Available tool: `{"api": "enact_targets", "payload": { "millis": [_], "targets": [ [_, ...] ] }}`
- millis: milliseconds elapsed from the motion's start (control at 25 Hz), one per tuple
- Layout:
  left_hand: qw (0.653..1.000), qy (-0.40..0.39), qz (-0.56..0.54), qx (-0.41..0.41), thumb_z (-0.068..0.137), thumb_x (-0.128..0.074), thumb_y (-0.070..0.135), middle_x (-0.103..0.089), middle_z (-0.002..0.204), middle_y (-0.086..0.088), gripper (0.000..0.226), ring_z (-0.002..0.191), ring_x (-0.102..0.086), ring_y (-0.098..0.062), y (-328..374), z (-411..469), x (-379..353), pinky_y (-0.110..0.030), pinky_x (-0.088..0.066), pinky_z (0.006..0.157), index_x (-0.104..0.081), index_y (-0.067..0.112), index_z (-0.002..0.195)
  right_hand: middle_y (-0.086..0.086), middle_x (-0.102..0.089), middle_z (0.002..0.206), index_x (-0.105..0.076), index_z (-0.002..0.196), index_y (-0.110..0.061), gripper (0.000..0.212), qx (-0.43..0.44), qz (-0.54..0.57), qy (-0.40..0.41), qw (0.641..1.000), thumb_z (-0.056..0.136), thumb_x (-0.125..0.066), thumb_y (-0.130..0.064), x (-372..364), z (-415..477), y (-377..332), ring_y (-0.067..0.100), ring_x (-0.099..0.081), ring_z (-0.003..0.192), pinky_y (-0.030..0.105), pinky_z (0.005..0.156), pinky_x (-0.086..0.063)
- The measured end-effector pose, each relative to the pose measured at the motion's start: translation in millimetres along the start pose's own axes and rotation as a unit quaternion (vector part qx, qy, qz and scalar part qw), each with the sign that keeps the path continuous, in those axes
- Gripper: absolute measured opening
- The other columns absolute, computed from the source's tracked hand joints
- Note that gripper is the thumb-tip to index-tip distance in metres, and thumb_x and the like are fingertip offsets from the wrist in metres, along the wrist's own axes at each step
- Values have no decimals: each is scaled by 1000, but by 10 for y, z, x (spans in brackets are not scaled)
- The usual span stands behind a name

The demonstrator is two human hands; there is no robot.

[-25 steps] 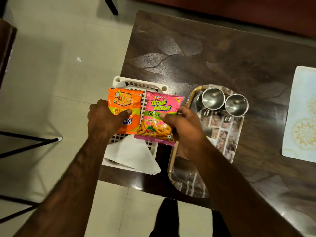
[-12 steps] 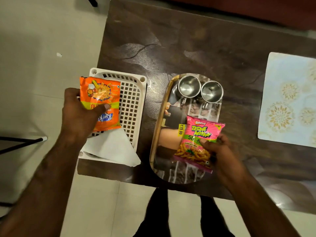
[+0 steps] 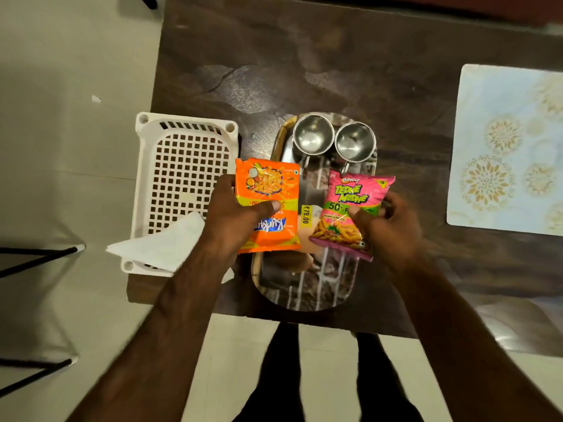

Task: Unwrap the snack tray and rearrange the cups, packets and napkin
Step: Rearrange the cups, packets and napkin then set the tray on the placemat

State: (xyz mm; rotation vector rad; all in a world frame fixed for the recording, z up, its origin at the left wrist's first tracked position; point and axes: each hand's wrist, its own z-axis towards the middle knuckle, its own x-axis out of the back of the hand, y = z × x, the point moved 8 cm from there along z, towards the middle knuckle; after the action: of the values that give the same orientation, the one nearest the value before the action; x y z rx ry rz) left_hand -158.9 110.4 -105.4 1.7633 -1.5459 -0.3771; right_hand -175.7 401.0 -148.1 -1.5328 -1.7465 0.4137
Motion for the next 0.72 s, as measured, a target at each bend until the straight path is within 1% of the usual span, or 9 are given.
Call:
{"api": "enact_targets", "payload": {
  "millis": [120,200,280,360,400,480,520,600,720],
  "targets": [
    [1000,-10,-7,2,72,-87,9,-65,91,15,46,73,-66,2,-18,-16,-56,-7,-49,50,-55,26,101,8,-81,96,-67,129,-15,52,-9,-34,-6,999,82,-90,-20,9,99,-30,17,-80,76,46,77,-68],
    [1000,-17,-13,1,73,-86,7,-66,89,15,42,67,-68,2,-39,-37,-80,-9,-51,52,-56,30,92,5,-82,100,-66,127,-21,62,-5,-57,-3,998,72,-92,-35,40,136,-59,22,-81,85,53,84,-68],
    [999,-19,-32,3,73,-85,7,-71,90,13,39,68,-72,2,-67,-76,-100,-14,-55,56,-61,30,93,-7,-75,101,-62,120,-30,59,62,-126,49,989,68,-84,-44,177,30,-235,24,-77,95,51,91,-64],
    [998,-23,-64,14,74,-84,6,-76,94,6,38,77,-75,-6,-119,-120,-124,-23,-60,63,-67,24,103,-12,-64,93,-60,115,-34,37,146,-167,120,968,81,-74,-29,341,-194,-430,28,-71,93,48,88,-60],
    [996,-32,-83,20,75,-83,5,-77,98,1,39,82,-76,-12,-137,-147,-157,-28,-62,67,-68,20,109,-10,-64,88,-60,108,-37,29,161,-142,116,970,87,-69,-20,354,-282,-446,30,-72,88,47,84,-60],
    [987,-54,-150,33,79,-78,2,-77,105,-7,42,90,-76,-23,-164,-190,-246,-38,-62,71,-67,11,119,-4,-69,78,-63,98,-40,27,120,-93,32,988,93,-67,-13,195,-378,-382,32,-76,82,48,80,-64],
    [976,-63,-206,46,82,-74,0,-77,107,-10,41,91,-76,-26,-171,-213,-296,-39,-61,69,-66,8,121,0,-72,79,-64,100,-40,28,81,-81,-20,993,93,-72,-15,71,-418,-300,30,-78,82,52,83,-65],
    [942,-77,-316,83,86,-67,-2,-75,112,-14,36,92,-75,-28,-187,-252,-385,-41,-61,68,-66,6,121,8,-78,95,-62,116,-30,36,3,-60,-109,992,90,-83,-17,-146,-515,-150,27,-77,87,57,90,-63],
    [911,-88,-385,115,87,-65,-1,-73,115,-18,29,99,-73,-33,-213,-298,-461,-51,-61,78,-67,8,115,20,-79,110,-61,130,-13,48,-51,-4,-162,985,88,-85,-13,-322,-658,-97,30,-77,92,49,83,-63]
  ]
}}
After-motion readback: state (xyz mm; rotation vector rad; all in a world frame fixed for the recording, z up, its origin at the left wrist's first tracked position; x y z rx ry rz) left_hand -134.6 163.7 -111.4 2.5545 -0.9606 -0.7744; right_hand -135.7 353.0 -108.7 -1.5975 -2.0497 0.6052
